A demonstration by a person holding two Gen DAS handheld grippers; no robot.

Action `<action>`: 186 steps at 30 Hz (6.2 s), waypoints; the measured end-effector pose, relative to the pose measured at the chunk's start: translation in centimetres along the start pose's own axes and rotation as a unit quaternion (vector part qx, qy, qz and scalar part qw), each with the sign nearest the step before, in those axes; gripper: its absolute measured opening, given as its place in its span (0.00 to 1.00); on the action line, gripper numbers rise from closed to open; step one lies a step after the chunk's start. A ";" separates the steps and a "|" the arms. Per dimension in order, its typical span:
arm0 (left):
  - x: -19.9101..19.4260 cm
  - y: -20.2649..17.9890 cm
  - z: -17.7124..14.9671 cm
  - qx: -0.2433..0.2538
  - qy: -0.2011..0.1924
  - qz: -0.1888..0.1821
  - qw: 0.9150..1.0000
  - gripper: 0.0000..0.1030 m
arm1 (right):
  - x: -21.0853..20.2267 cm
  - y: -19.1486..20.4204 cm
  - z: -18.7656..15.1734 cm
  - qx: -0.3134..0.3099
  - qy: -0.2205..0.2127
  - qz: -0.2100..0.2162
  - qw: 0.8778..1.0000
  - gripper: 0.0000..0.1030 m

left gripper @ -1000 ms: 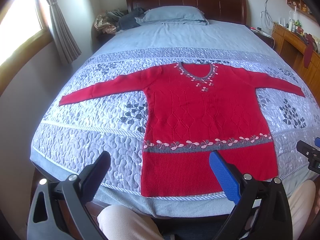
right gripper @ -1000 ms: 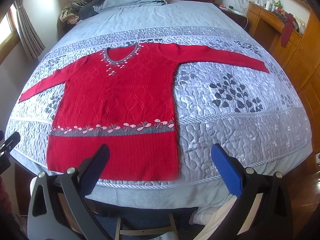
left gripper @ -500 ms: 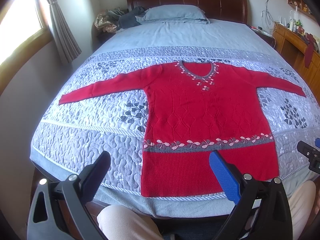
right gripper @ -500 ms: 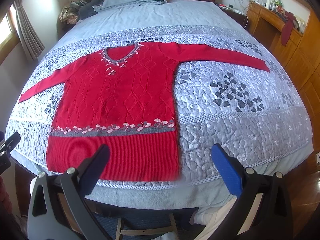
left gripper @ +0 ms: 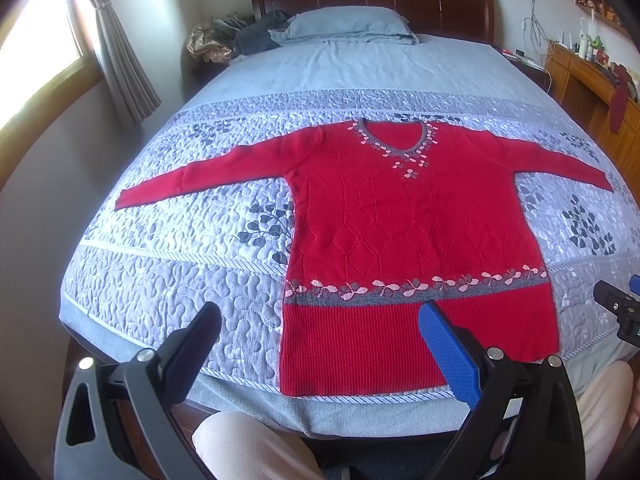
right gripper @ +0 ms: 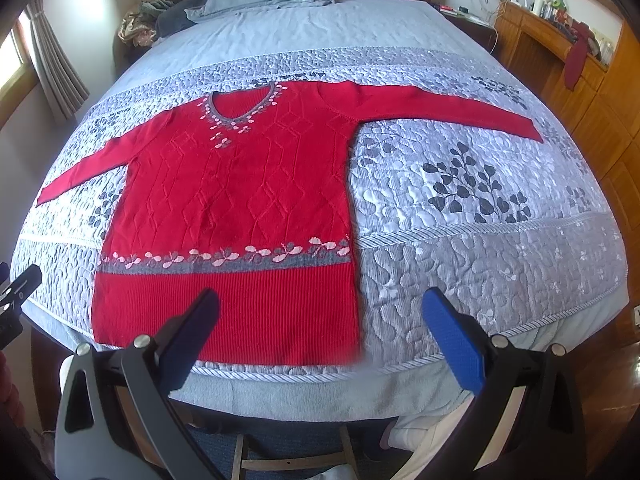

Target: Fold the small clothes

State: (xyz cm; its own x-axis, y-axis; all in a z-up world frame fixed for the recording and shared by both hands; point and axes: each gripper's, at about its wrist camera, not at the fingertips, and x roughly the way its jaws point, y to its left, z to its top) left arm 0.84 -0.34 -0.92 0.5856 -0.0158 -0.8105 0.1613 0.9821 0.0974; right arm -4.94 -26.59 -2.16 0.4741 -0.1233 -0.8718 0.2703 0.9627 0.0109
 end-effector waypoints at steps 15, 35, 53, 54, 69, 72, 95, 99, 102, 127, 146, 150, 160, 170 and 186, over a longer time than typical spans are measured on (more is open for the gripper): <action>6.6 -7.6 9.1 -0.003 0.017 -0.044 0.999 0.96 | 5.2 -12.4 7.5 0.056 0.031 0.003 0.998 0.97; 21.0 -38.3 23.9 0.069 0.072 -0.111 0.989 0.96 | 22.2 -49.8 23.3 0.209 0.119 -0.078 0.967 0.87; 25.0 -33.1 23.0 0.054 0.087 -0.066 0.993 0.96 | 22.8 -48.2 24.3 0.227 0.060 0.018 0.972 0.05; 24.9 -32.2 22.9 0.051 0.088 -0.064 0.993 0.96 | 22.1 -46.9 24.7 0.221 0.051 0.032 0.973 0.05; 24.2 -22.5 23.3 -0.024 0.108 -0.082 0.990 0.95 | 23.0 -18.7 27.0 0.026 0.065 0.163 0.984 0.32; 23.9 -23.8 23.6 -0.025 0.115 -0.132 0.984 0.95 | 21.4 -19.7 24.0 0.063 0.033 0.118 0.991 0.30; 32.2 -41.4 22.9 0.020 0.253 -0.326 0.911 0.55 | 22.2 -26.0 13.9 0.149 -0.003 0.122 0.981 0.30; 32.8 -40.7 23.0 0.004 0.245 -0.296 0.923 0.26 | 22.4 -26.4 13.9 0.166 -0.004 0.134 0.977 0.31; 32.6 -39.2 23.3 -0.026 0.229 -0.292 0.928 0.03 | 22.7 -26.3 13.9 0.163 0.000 0.125 0.979 0.32; 23.6 -8.0 30.2 -0.101 0.025 -0.069 0.992 0.03 | 23.1 -24.7 13.4 0.128 -0.016 0.089 0.988 0.35; 28.9 -0.3 24.5 -0.159 0.107 -0.042 0.981 0.31 | 26.1 -13.7 25.3 0.071 0.111 0.154 0.979 0.57; 30.0 -4.4 24.4 -0.106 0.136 -0.099 0.980 0.37 | 29.3 -12.0 27.2 0.098 0.166 0.173 0.966 0.57; 35.6 -6.5 21.8 -0.078 0.178 -0.105 0.975 0.38 | 32.7 -12.3 25.9 0.101 0.228 0.198 0.948 0.11; 34.2 -5.4 21.8 -0.091 0.176 -0.111 0.974 0.50 | 29.3 -10.4 25.6 0.041 0.181 0.083 0.979 0.44; 26.0 30.9 14.1 -0.366 0.141 0.073 0.917 0.57 | 24.7 3.9 19.5 -0.108 0.128 0.051 0.985 0.49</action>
State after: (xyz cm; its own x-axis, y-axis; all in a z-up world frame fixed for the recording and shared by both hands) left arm 32.30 26.93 -10.86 0.3132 0.0740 -0.9468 -0.5402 0.8339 -0.1135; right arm 24.11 -30.53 -14.10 0.2559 0.0148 -0.9666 0.0350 0.9991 0.0246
